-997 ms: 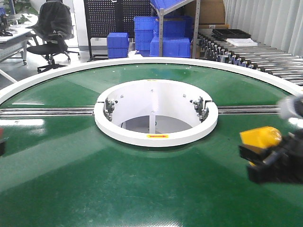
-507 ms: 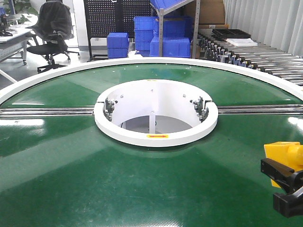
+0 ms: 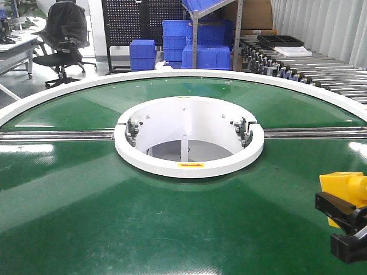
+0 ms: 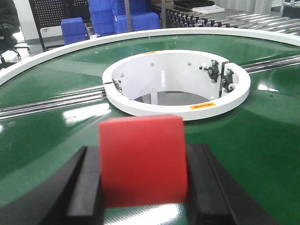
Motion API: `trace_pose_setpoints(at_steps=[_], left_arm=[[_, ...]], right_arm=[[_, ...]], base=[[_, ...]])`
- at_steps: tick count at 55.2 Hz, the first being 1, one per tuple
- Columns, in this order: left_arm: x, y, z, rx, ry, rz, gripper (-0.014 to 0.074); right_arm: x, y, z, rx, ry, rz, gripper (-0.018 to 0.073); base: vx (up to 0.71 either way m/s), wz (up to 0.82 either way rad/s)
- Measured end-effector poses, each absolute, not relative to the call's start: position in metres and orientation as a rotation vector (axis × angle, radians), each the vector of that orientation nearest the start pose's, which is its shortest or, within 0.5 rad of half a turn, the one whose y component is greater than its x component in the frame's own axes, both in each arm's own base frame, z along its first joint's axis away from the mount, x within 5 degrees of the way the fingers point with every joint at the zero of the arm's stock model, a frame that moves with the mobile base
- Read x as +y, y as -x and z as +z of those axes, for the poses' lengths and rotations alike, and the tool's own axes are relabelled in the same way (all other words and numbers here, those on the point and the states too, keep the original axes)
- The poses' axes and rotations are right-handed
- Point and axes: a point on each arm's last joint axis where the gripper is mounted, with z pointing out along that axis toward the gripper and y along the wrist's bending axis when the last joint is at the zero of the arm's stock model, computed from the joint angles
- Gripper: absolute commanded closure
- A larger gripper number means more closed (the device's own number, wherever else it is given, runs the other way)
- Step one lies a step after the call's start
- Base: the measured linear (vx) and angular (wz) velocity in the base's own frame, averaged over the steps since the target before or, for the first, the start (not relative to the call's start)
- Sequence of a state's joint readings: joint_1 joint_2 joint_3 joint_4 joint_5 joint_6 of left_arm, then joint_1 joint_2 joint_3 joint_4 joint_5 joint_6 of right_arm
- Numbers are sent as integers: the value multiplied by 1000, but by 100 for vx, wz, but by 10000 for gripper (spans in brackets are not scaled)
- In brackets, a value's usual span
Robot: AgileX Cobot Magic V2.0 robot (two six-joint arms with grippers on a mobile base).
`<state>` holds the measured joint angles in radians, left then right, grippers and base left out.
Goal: Pick red and yellow blocks into blue bin
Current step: 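Lift both held blocks up off the conveyor, then drive the base to the blue bin holding both blocks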
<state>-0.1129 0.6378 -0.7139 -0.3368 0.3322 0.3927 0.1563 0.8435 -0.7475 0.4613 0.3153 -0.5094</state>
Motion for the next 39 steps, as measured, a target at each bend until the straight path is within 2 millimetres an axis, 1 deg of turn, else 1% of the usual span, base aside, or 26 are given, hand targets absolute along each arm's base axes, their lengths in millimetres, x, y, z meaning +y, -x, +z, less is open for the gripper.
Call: trace_pose_setpoints(at_steps=[22,32,39], left_arm=[[-24,-127,371,1706,-239,-123,596],[-24,-127,371,1706,-239,-123,596],[-24,-127,371,1705,-239,-123,594]], right_arm=[[40,-174,353,1840,304,190,569],[40,-174,353,1840,302,189,569],[40,-174,353,1841,303,187,569]], base=[[-2,7],[-6,38],[15,56]])
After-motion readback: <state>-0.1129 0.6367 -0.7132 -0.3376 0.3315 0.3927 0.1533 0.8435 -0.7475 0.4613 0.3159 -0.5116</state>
